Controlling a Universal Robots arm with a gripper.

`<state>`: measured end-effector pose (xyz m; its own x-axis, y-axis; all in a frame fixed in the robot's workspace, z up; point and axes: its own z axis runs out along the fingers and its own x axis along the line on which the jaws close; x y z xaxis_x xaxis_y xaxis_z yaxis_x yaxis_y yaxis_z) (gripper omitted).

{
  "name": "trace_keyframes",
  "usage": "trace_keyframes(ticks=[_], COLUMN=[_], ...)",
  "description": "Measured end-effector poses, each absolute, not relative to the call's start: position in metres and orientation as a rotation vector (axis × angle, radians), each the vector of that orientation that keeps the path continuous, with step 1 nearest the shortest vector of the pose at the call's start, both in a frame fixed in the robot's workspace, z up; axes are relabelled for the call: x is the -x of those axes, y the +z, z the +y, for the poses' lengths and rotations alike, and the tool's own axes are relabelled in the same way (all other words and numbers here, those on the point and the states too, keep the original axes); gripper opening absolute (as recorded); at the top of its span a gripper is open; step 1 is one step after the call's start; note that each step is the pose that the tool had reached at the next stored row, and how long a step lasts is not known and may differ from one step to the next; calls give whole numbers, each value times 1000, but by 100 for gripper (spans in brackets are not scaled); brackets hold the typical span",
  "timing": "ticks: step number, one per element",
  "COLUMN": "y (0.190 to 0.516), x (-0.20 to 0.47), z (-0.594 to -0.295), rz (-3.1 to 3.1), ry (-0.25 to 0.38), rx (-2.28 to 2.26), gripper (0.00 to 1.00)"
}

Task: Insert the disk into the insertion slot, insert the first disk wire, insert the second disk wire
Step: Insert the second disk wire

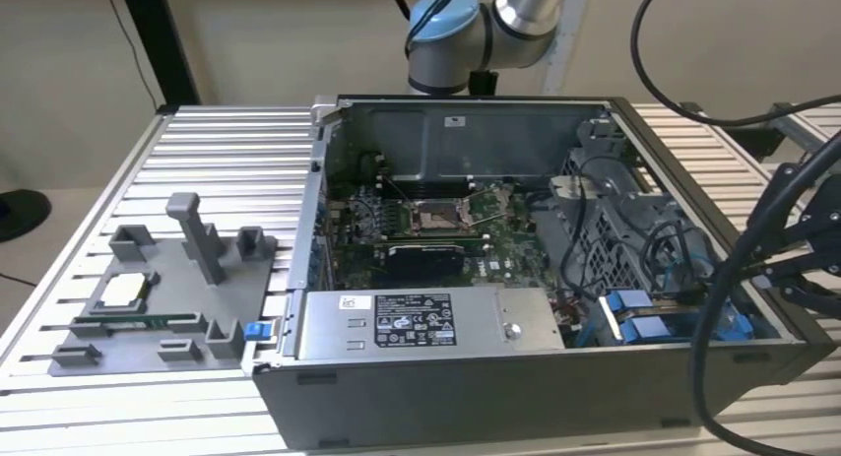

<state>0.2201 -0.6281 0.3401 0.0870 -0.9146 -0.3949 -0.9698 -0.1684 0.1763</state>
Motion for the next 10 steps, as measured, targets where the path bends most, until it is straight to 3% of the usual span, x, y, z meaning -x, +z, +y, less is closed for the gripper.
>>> trace_keyframes(ticks=[10], y=[349], x=[-219], z=[-628], rz=[1935], ry=[641], rx=[2215], gripper=[0])
